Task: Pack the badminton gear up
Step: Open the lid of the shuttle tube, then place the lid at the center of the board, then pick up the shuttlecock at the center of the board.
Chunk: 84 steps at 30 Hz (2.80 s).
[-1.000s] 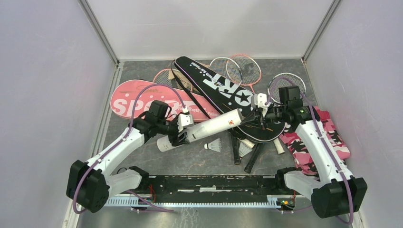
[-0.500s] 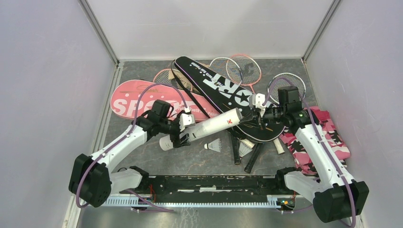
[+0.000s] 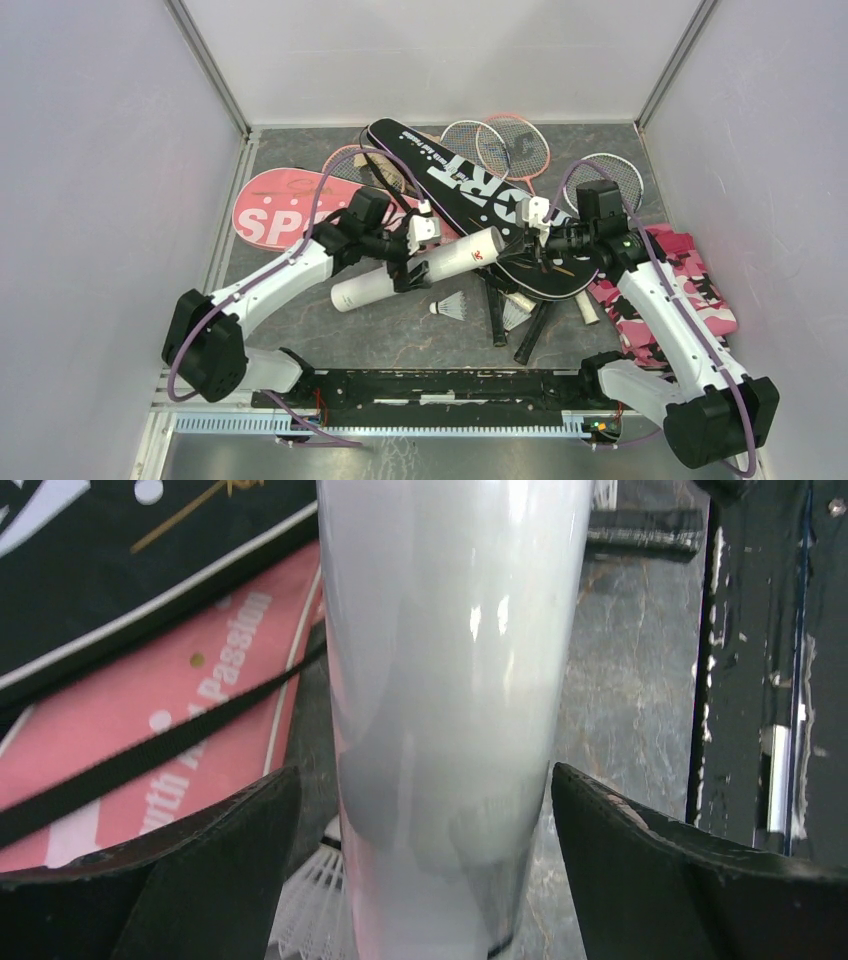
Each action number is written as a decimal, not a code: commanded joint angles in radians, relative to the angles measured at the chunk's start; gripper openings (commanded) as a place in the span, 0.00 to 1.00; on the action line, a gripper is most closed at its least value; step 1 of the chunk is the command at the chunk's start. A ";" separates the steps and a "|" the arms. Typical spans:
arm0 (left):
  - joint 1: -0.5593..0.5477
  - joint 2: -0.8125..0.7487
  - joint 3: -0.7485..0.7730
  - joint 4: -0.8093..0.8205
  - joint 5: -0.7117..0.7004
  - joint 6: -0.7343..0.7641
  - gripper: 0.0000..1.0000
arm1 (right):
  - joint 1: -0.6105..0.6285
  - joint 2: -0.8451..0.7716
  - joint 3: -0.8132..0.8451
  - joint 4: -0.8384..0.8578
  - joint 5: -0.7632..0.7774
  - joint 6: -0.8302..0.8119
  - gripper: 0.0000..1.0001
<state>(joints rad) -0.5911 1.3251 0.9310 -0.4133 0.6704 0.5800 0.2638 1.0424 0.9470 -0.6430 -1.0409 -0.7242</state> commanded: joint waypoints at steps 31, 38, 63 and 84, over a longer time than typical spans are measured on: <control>-0.055 -0.166 -0.076 0.008 -0.084 0.026 0.17 | 0.028 0.100 0.240 -0.343 0.035 -0.334 0.00; 0.028 -0.236 -0.080 0.030 -0.046 -0.058 0.17 | 0.030 0.052 0.165 -0.053 0.331 -0.040 0.01; 0.289 -0.348 0.014 0.054 -0.051 -0.288 0.30 | 0.153 0.467 0.162 0.122 0.814 0.156 0.36; 0.301 -0.342 -0.030 0.060 -0.030 -0.174 0.38 | 0.152 0.114 -0.044 -0.323 0.437 -0.128 0.67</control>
<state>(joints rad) -0.2958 0.9985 0.8913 -0.4046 0.6273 0.3485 0.4126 1.1942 0.9325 -0.8310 -0.5426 -0.7490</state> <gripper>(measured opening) 0.719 0.665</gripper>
